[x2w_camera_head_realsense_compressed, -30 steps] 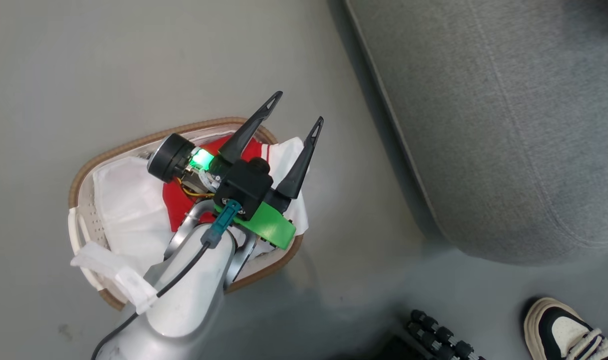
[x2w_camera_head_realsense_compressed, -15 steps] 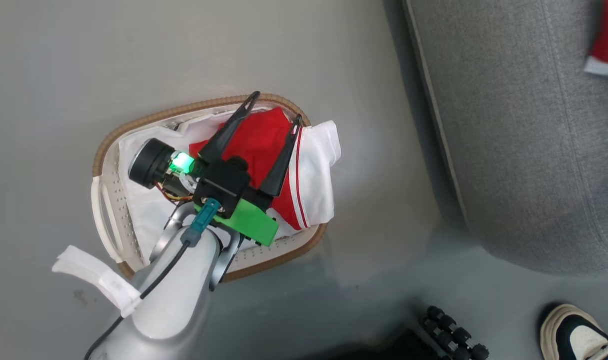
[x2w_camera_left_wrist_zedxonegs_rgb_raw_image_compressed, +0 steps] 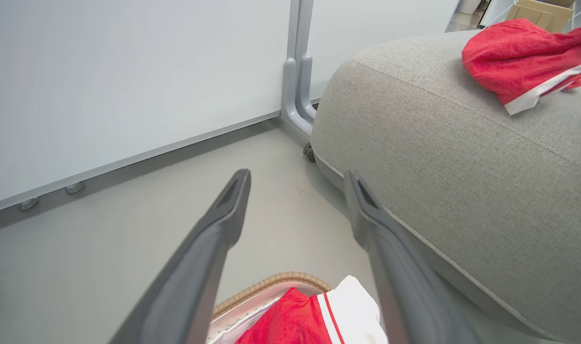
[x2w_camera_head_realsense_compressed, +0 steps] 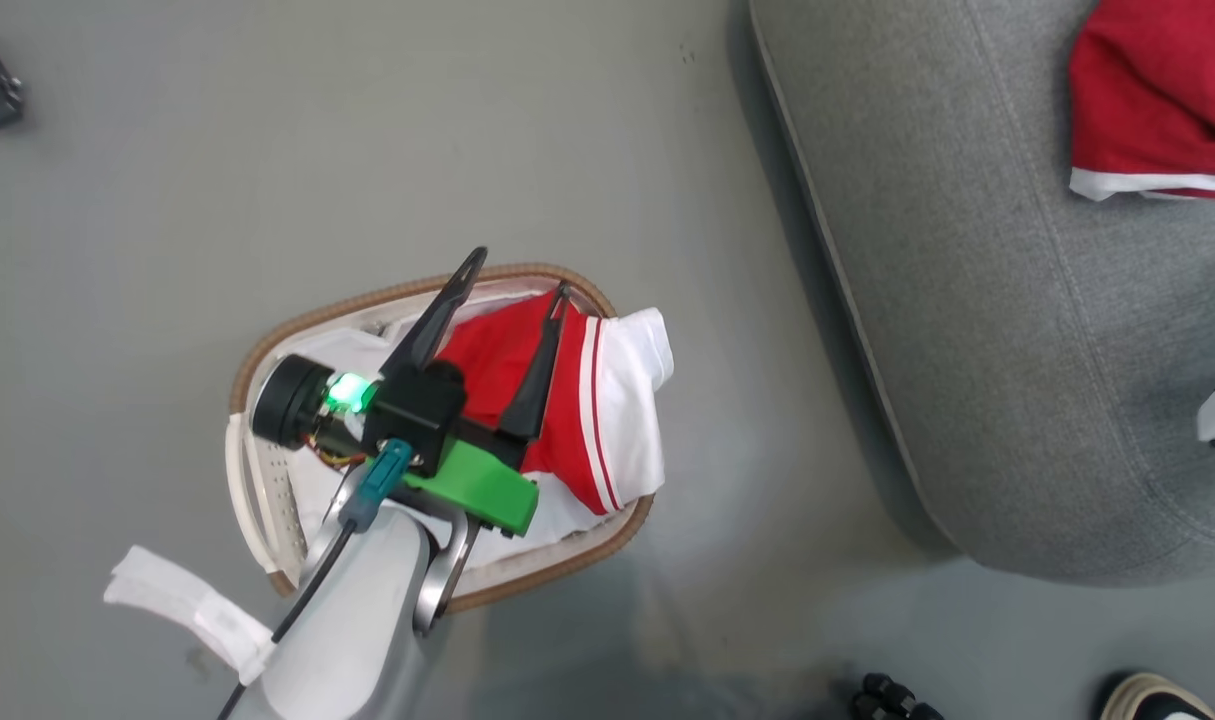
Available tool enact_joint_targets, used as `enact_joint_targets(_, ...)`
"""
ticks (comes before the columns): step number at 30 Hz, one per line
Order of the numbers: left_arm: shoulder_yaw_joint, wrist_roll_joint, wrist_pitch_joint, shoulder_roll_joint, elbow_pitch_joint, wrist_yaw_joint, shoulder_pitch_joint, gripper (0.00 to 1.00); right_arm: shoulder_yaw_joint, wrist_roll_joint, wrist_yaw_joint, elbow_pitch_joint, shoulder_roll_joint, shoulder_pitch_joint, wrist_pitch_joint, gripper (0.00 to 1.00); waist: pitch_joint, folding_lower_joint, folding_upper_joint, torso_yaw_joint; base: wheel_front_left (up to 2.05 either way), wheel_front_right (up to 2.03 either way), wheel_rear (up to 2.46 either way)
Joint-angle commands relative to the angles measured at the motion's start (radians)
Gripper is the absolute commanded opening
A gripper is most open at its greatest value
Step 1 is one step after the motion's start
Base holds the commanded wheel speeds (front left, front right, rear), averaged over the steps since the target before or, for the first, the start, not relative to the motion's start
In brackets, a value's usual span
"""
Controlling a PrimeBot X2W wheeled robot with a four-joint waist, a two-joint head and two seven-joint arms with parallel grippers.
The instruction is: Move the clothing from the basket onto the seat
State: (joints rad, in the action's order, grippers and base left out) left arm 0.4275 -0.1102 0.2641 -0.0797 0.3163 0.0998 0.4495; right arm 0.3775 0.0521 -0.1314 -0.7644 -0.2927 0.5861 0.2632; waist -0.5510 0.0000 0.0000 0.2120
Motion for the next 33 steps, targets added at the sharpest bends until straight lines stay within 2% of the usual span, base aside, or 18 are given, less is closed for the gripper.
enact_joint_targets(1, -0.011, -0.003, 0.001, 0.0, 0.001, -0.008, -0.025, 1.0, -0.016, 0.003, 0.001, 0.019, 0.007, -0.03, 0.002, 1.0, 0.065, 0.0, 0.0, -0.026, 0.0, 0.0, 0.0)
enact_joint_targets(6, -0.074, -0.028, 0.001, 0.012, -0.006, -0.029, -0.083, 1.0, -0.102, 0.038, 0.001, 0.091, 0.044, -0.09, 0.002, 1.0, 0.127, 0.0, 0.0, -0.062, 0.0, 0.0, 0.0)
enact_joint_targets(10, -0.116, -0.036, 0.001, 0.018, -0.012, -0.028, -0.122, 1.0, -0.174, 0.085, 0.001, 0.138, 0.08, -0.119, 0.002, 1.0, 0.17, 0.0, 0.0, -0.098, 0.0, 0.0, 0.0)
enact_joint_targets(17, -0.215, -0.023, 0.001, 0.022, -0.01, -0.054, -0.165, 1.0, -0.296, 0.136, 0.001, 0.217, 0.107, -0.141, 0.002, 1.0, 0.226, 0.0, 0.0, -0.155, 0.0, 0.0, 0.0)
enact_joint_targets(24, -0.308, -0.015, 0.001, 0.026, -0.01, -0.074, -0.202, 1.0, -0.361, 0.149, 0.001, 0.311, 0.129, -0.174, 0.002, 1.0, 0.272, 0.0, 0.0, -0.188, 0.0, 0.0, 0.0)
enact_joint_targets(33, -0.399, 0.001, 0.001, 0.027, -0.031, -0.076, -0.253, 1.0, -0.408, 0.16, 0.001, 0.389, 0.179, -0.245, 0.002, 1.0, 0.323, 0.0, 0.0, -0.203, 0.0, 0.0, 0.0)
